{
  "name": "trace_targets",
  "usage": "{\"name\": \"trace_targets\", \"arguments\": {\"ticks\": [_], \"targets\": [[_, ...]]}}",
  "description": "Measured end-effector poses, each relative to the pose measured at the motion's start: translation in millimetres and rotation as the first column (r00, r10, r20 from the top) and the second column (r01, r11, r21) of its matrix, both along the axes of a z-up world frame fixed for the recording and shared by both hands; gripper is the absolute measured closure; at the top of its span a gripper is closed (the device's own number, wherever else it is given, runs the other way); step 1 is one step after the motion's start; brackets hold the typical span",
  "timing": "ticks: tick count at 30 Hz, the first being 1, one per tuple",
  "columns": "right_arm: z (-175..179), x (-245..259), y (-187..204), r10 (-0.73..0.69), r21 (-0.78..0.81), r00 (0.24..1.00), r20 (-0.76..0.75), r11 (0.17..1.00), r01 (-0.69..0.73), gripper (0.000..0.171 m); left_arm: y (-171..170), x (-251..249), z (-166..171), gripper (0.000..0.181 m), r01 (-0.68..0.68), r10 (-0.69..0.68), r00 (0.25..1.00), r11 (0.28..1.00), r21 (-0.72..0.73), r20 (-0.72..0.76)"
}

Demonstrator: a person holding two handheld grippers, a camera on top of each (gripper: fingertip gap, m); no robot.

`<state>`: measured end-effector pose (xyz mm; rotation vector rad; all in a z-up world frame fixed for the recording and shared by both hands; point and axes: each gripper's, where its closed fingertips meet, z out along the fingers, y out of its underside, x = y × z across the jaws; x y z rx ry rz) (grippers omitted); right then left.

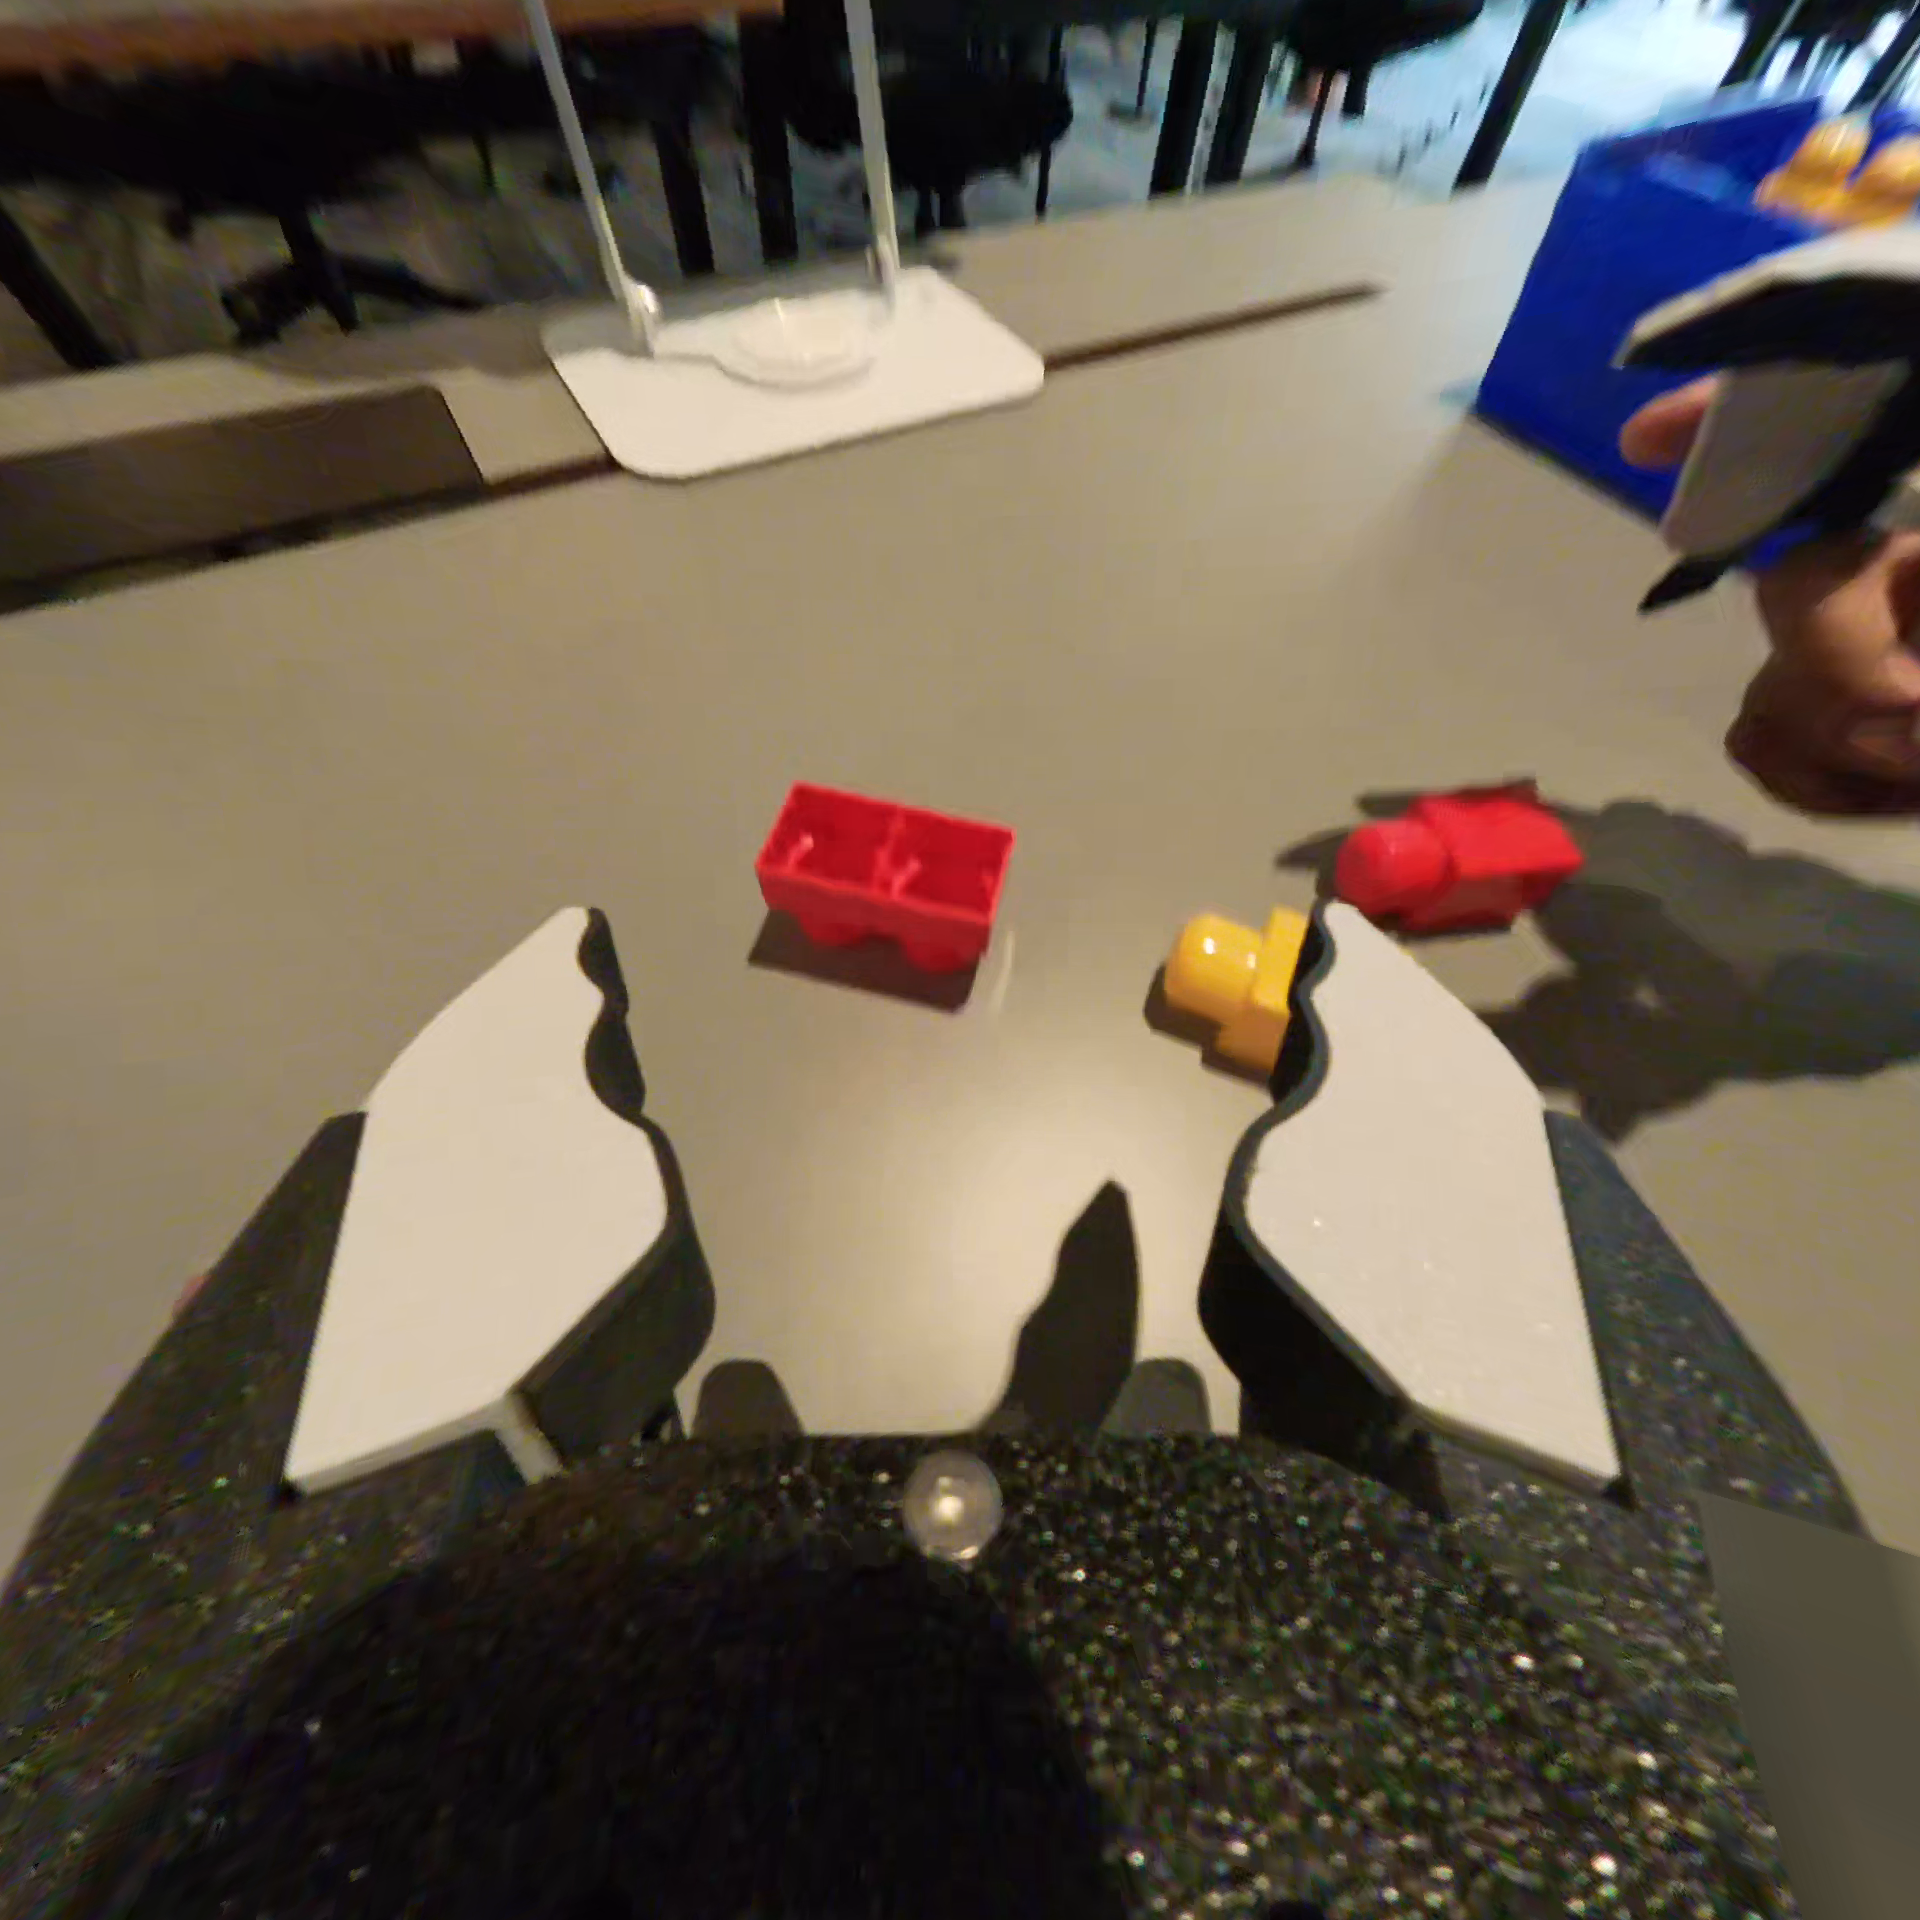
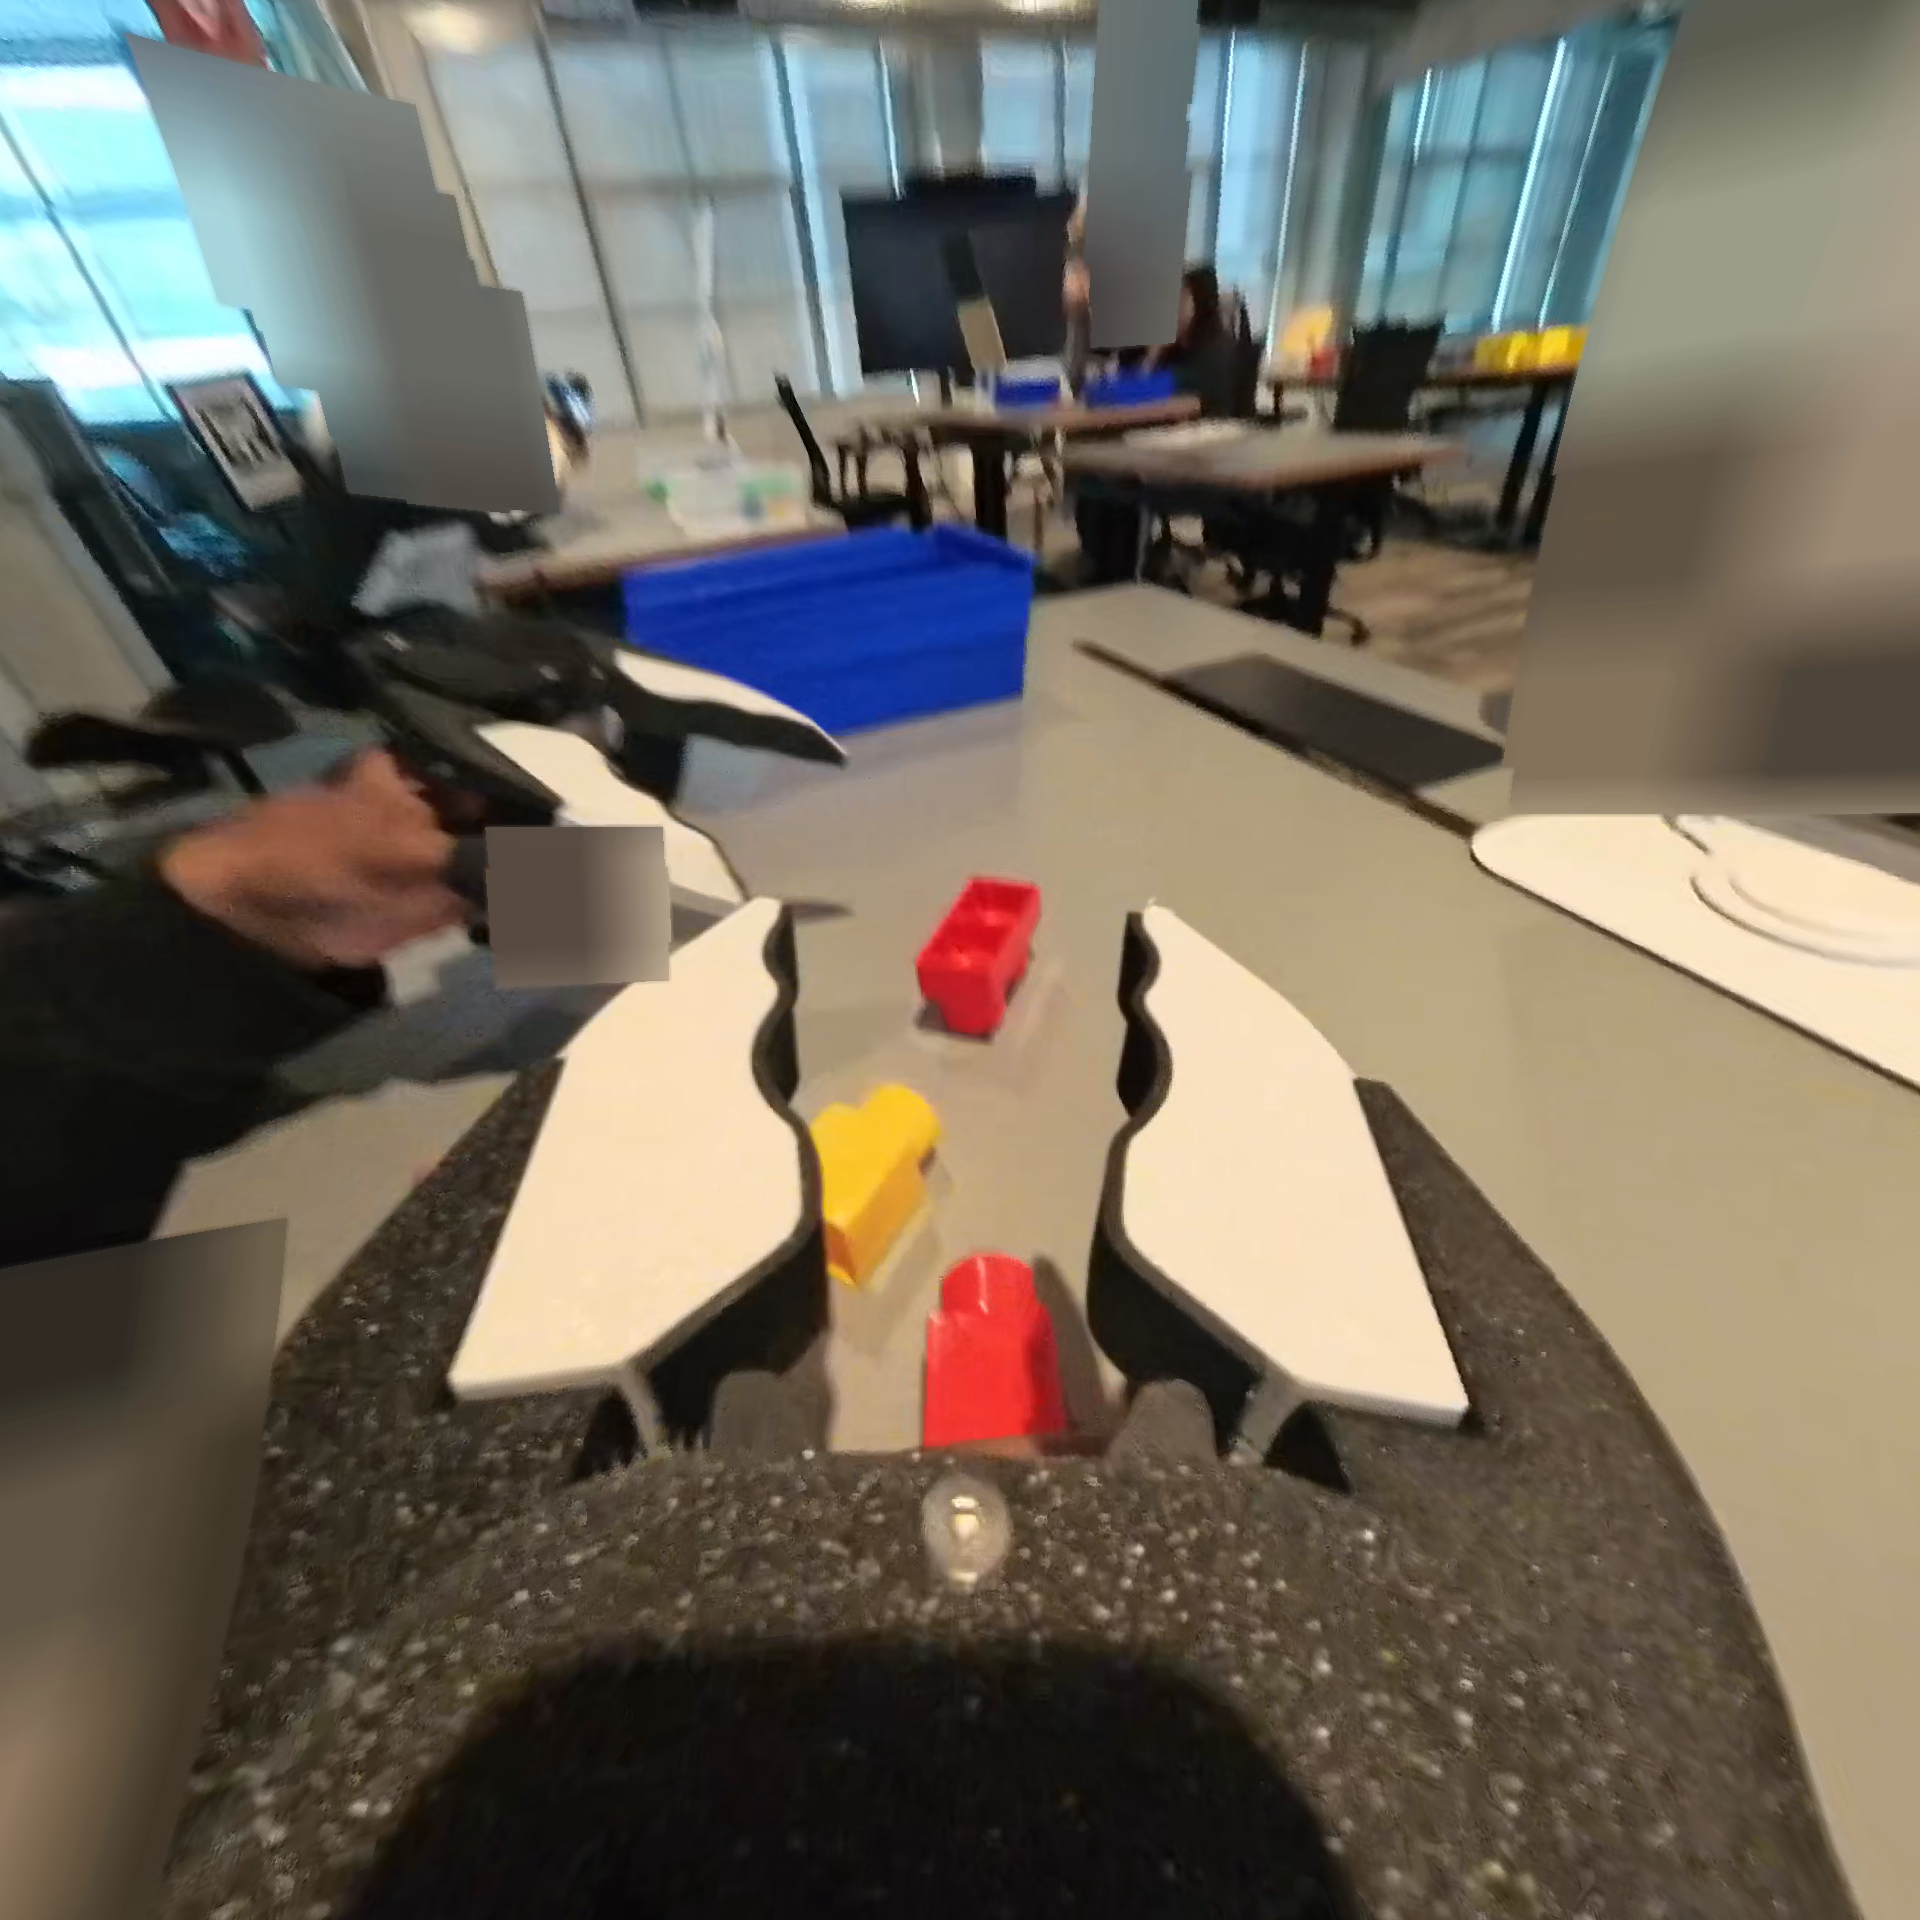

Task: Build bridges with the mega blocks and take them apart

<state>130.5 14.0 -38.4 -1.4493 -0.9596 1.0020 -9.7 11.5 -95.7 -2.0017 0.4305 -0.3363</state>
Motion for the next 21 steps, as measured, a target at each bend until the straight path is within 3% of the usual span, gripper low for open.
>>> {"name": "trace_targets", "arguments": {"ticks": [4, 7, 15, 19, 21], "targets": [[-39.2, 3.8, 9.4, -0.048, 0.036, 0.956, 0.29, 0.999, 0.04, 0.113, -17.5, 8.5, -38.3, 0.063, 0.034, -0.07, 0.98, 0.981, -0.19, -0.184], [-71.9, 10.3, 3.2, -0.002, -0.012, 0.877, 0.481, 1.0, 0.009, 0.11, -15.8, 34.9, -44.3, 0.064, 0.116, -0.152, 0.972, 0.974, -0.196, -0.182], [-120.2, 20.5, -6.7, 0.063, -0.055, 0.709, 0.703, 0.998, -0.034, 0.112, 30.0, 61.7, -9.6, 0.068, 0.191, -0.18, 0.948, 0.981, 0.017, -0.261], [-137.9, 20.6, -9.3, 0.068, -0.056, 0.636, 0.769, 0.998, -0.038, 0.132, 43.4, 82.6, 1.8, 0.076, 0.281, -0.235, 0.937, 0.947, 0.154, -0.26], [-139.4, 19.7, -5.9, 0.056, -0.06, 0.647, 0.761, 0.998, -0.015, 0.134, 36.2, 94.9, -3.2, 0.086, 0.348, -0.303, 0.923, 0.92, 0.18, -0.236]]}}
